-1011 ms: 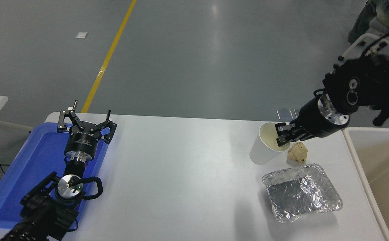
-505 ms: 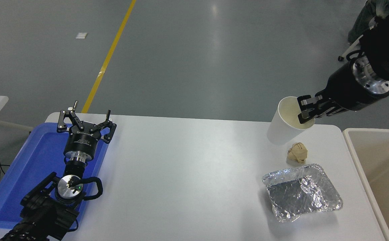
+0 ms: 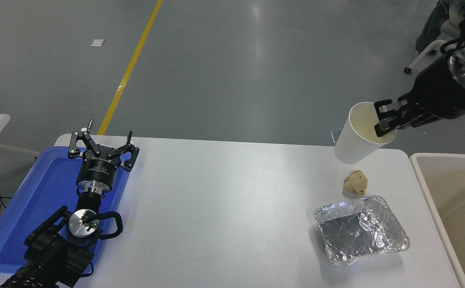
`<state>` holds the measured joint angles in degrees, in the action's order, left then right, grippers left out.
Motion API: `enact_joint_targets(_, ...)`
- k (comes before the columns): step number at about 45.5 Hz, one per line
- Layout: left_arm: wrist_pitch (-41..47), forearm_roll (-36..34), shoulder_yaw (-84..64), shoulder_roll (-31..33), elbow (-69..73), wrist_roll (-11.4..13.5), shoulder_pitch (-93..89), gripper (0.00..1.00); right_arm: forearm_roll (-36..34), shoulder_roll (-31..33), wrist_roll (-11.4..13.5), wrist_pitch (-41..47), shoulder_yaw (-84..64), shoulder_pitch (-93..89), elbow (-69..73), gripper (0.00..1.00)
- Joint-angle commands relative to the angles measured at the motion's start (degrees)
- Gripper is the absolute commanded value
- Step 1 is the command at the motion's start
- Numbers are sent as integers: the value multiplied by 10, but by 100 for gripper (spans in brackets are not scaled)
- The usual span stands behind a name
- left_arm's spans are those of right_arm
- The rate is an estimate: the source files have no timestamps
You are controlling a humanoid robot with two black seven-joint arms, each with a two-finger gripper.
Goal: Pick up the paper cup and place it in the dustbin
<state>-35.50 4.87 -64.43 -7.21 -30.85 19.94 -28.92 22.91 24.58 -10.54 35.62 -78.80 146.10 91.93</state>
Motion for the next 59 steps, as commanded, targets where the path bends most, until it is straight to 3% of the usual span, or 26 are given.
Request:
enact_joint_targets(1,0,1,0,-1,0,0,-1,100,93,55,0,-5,-21,-25,-7,0)
enact_joint_targets(11,1,2,1,-2,0,0,-1,100,209,141,1,-11,-22,-71,-56,0)
enact_joint_targets(30,1,3,1,-4,0,1,-1,100,361,256,-8,-22,0,-195,-239,0)
enact_joint_targets(42,1,3,1,-4,0,1,-1,100,376,283,-12,-67,42,-307,-337,0)
enact_joint_targets(59,1,3,1,-4,0,1,-1,100,369,280,-69,-167,105,-554,-532,0)
